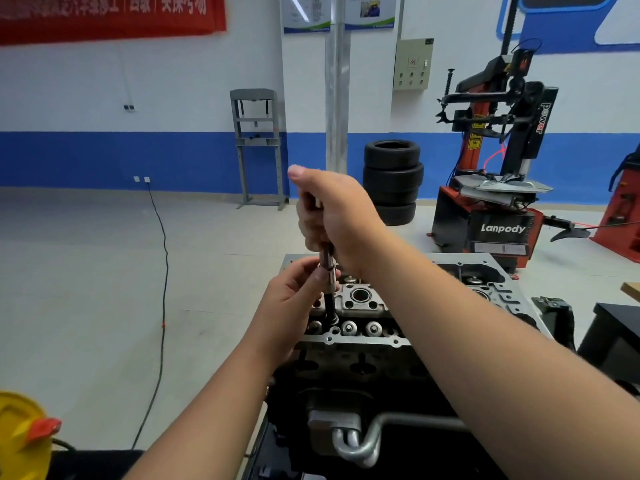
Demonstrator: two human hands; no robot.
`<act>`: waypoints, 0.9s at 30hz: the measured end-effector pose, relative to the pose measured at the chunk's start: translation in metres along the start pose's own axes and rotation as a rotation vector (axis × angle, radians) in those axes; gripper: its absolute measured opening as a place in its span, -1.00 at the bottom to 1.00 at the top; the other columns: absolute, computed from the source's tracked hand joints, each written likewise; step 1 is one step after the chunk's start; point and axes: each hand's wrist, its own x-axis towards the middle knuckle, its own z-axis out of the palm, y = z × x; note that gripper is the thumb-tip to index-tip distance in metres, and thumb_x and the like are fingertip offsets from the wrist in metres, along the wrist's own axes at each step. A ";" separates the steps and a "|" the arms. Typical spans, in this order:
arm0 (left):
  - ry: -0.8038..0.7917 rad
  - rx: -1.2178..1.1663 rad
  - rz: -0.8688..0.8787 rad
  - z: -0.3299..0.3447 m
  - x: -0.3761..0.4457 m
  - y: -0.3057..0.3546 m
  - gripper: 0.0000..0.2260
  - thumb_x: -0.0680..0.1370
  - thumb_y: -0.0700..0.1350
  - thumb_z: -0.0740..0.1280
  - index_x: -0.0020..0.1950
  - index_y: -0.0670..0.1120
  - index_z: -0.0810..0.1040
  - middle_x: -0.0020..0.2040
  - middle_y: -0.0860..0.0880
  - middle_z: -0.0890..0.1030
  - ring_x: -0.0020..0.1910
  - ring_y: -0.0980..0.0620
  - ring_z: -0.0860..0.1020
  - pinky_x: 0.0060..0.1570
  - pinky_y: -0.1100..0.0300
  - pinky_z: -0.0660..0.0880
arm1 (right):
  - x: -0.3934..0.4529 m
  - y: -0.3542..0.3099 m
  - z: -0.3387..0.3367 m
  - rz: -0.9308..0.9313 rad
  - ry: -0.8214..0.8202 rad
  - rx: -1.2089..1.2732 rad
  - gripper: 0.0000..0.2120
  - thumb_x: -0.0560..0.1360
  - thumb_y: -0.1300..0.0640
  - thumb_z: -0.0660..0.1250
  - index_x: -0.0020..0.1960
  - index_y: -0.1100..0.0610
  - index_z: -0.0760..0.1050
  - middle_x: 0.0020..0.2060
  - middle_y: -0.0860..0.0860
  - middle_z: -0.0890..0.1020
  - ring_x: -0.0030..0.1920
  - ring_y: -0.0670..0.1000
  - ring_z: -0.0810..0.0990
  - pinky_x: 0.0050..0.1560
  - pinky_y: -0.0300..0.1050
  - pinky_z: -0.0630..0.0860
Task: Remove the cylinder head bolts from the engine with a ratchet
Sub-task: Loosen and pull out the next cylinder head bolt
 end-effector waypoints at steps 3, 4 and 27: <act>-0.034 0.010 -0.010 0.000 0.000 0.000 -0.72 0.52 0.29 0.30 0.06 0.19 0.69 0.00 0.04 0.73 0.04 0.03 0.70 0.11 -0.06 0.55 | 0.000 -0.003 -0.004 0.064 -0.032 0.011 -0.69 0.60 0.04 0.23 -0.28 0.09 0.30 -0.48 -0.01 0.31 -0.46 -0.02 0.19 -0.40 -0.11 0.20; -0.018 0.016 0.003 0.002 0.001 0.000 -0.73 0.51 0.28 0.31 0.03 0.18 0.69 -0.04 0.04 0.73 -0.01 0.06 0.69 0.03 -0.01 0.55 | -0.001 -0.001 0.000 0.053 0.049 -0.015 -0.73 0.60 0.03 0.24 -0.23 0.11 0.33 -0.44 0.00 0.37 -0.44 -0.01 0.26 -0.36 -0.09 0.25; 0.064 0.030 0.005 0.004 0.004 -0.003 -0.78 0.38 0.26 0.48 -0.14 0.16 0.62 -0.24 0.04 0.63 -0.27 0.05 0.49 -0.28 0.16 0.43 | -0.002 0.008 0.013 -0.118 0.234 -0.033 -0.60 0.65 -0.06 0.21 -0.30 0.11 0.36 -0.52 -0.07 0.35 -0.49 -0.08 0.27 -0.43 -0.15 0.23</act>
